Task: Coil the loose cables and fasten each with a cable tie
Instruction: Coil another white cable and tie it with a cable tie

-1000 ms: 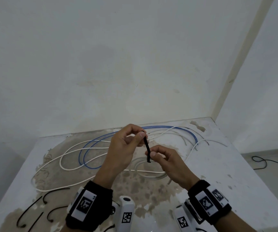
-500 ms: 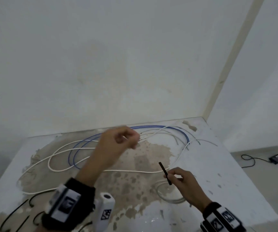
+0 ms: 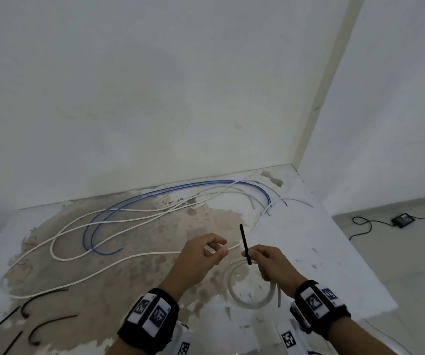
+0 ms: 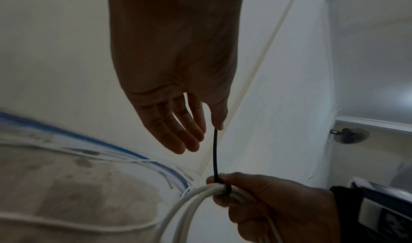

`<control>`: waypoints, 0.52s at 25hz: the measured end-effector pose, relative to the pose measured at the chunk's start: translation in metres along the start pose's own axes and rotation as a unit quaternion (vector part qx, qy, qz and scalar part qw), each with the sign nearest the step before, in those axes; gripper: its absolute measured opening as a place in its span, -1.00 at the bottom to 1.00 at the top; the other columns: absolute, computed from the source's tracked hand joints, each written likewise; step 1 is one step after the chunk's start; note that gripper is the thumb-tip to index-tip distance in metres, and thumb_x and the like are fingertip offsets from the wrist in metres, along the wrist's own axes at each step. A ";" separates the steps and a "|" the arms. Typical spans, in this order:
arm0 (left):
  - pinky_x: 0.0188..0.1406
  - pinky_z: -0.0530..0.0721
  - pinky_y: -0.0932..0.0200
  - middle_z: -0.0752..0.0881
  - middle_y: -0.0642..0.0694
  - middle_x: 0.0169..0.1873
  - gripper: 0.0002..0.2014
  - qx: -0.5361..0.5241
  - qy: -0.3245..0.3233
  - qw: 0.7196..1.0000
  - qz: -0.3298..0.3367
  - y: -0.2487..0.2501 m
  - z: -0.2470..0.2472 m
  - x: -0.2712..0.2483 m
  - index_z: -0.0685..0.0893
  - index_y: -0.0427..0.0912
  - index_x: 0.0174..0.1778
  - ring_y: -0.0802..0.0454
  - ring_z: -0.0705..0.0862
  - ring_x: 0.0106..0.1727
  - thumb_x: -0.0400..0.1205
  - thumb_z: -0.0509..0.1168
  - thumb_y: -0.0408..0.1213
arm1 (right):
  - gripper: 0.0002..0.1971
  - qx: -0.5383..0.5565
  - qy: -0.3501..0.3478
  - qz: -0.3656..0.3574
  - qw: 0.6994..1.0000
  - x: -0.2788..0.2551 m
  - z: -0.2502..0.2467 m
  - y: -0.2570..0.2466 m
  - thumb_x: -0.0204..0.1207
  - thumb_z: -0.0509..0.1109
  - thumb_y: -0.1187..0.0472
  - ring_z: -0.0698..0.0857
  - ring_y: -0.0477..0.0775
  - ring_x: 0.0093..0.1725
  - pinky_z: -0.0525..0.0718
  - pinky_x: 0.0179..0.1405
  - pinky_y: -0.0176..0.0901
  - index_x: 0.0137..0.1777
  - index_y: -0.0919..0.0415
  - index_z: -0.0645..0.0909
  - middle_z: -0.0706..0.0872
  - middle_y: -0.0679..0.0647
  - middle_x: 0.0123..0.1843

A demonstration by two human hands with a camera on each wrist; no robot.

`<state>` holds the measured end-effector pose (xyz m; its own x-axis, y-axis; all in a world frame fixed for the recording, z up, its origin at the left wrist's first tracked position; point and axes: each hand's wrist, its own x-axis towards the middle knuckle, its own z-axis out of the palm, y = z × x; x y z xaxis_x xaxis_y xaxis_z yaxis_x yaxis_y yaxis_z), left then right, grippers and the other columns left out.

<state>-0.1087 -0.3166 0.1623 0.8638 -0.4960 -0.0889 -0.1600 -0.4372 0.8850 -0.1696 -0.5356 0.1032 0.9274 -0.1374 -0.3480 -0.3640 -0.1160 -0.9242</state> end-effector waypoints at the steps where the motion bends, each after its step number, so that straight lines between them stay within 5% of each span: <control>1: -0.33 0.71 0.18 0.76 -0.04 -0.18 -0.88 -0.004 -0.009 1.000 -0.016 -0.008 0.006 -0.003 0.75 -0.04 0.05 0.16 0.73 -0.37 0.62 0.41 -0.19 | -0.73 0.020 -0.010 0.054 0.998 0.005 -0.006 0.018 0.75 0.26 0.22 0.19 -0.04 -0.58 0.18 -0.56 -0.23 0.04 0.37 0.76 0.34 -0.01 -0.57; 3: -0.36 0.69 0.28 0.75 -0.05 -0.18 -0.88 0.000 -0.023 0.999 -0.045 -0.023 0.014 -0.009 0.76 -0.06 0.05 0.19 0.73 -0.35 0.64 0.38 -0.19 | -0.71 0.025 -0.015 0.131 0.991 0.016 -0.013 0.053 0.76 0.24 0.23 0.15 -0.04 -0.60 0.14 -0.57 -0.26 0.08 0.41 0.75 0.24 0.02 -0.56; 6: -0.37 0.68 0.32 0.76 -0.02 -0.18 -0.90 0.010 -0.021 0.996 -0.082 -0.038 0.025 -0.019 0.75 -0.02 0.02 0.21 0.73 -0.35 0.65 0.36 -0.17 | -0.78 -0.056 0.029 0.132 0.989 0.028 -0.019 0.090 0.74 0.28 0.26 0.35 -0.09 -0.62 0.34 -0.54 -0.24 -0.02 0.27 0.76 0.46 -0.09 -0.62; 9: -0.36 0.66 0.34 0.76 -0.02 -0.16 -0.88 0.017 -0.020 0.994 -0.102 -0.048 0.034 -0.024 0.76 -0.05 0.02 0.17 0.75 -0.33 0.66 0.34 -0.17 | -0.88 -0.181 0.070 0.051 0.980 0.028 -0.018 0.106 0.68 0.37 0.17 0.70 -0.01 -0.23 0.68 -0.13 -0.11 -0.09 0.02 0.70 0.75 -0.13 -0.26; 10: -0.36 0.65 0.33 0.77 -0.02 -0.16 -0.88 0.018 -0.019 0.994 -0.107 -0.051 0.036 -0.022 0.76 -0.05 0.02 0.17 0.75 -0.33 0.66 0.34 -0.17 | -0.94 -0.217 0.077 0.037 0.972 0.025 -0.018 0.111 0.64 0.40 0.11 0.71 0.05 -0.06 0.69 0.01 -0.08 0.01 0.04 0.70 0.76 -0.07 -0.11; 13: -0.37 0.65 0.35 0.78 -0.02 -0.16 -0.90 0.037 -0.037 0.992 -0.114 -0.061 0.047 -0.006 0.76 -0.03 0.00 0.18 0.76 -0.35 0.66 0.34 -0.19 | -0.69 -0.336 0.121 -0.008 0.934 0.016 -0.020 0.124 0.56 0.48 -0.01 0.59 0.13 0.19 0.56 0.16 -0.12 0.26 0.04 0.69 0.66 0.01 0.16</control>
<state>-0.1263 -0.3223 0.0876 0.8445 -0.4301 -0.3191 -0.0014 -0.5976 0.8018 -0.2013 -0.5722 -0.0135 0.9158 -0.3401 -0.2136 -0.3982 -0.6993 -0.5936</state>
